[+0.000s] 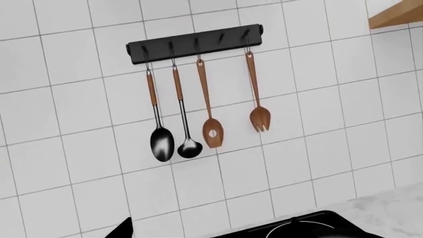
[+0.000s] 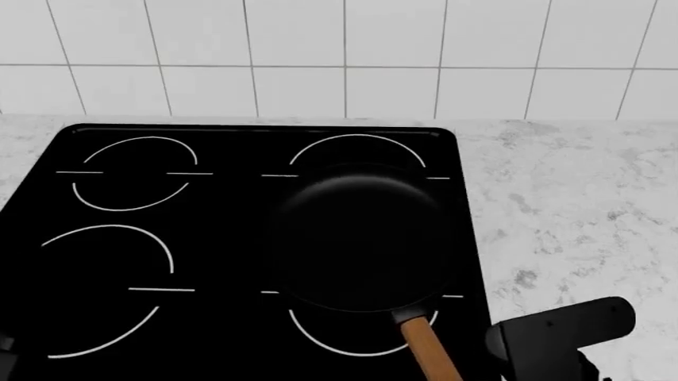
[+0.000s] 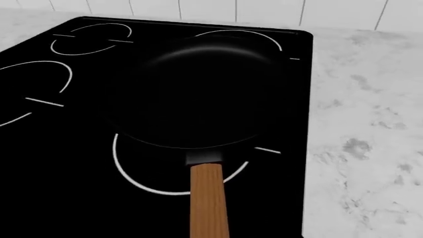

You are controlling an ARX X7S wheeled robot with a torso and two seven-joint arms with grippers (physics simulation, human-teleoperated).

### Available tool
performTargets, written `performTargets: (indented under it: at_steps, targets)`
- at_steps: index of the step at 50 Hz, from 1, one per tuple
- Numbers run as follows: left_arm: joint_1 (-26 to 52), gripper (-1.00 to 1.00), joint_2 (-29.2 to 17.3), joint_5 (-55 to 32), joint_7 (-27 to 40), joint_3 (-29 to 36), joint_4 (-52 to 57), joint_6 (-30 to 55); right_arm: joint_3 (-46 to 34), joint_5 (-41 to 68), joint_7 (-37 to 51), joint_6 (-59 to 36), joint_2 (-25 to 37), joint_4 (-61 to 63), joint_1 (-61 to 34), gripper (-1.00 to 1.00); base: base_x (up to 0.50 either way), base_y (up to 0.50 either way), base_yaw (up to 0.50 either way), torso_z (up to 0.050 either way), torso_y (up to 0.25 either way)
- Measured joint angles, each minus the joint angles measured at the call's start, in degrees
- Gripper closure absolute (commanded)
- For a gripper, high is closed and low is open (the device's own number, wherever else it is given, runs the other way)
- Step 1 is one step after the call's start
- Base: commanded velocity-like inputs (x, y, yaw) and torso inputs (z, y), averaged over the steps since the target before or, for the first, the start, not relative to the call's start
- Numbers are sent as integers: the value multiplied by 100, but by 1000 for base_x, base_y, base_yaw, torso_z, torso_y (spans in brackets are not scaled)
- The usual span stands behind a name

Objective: Pick up the pan and dump the vegetables in it onto the plate. Then return the pan to the stove.

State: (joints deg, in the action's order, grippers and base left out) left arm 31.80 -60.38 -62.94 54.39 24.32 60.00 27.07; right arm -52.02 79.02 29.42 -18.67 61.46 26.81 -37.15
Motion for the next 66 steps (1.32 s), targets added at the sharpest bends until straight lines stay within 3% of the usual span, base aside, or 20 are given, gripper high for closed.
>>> performTargets:
  at_steps: [38,66]
  targets:
    - [432,-100,-413,95,242,874,0,-641,849,1007,1254,-483,1396,2454,-1098,-100,0,0,0,0,0]
    - [176,-100,-433,557,253,1389,0,-1059,1270,1143,1521,236,2681,3319,-1504,-100,0,0,0,0,0]
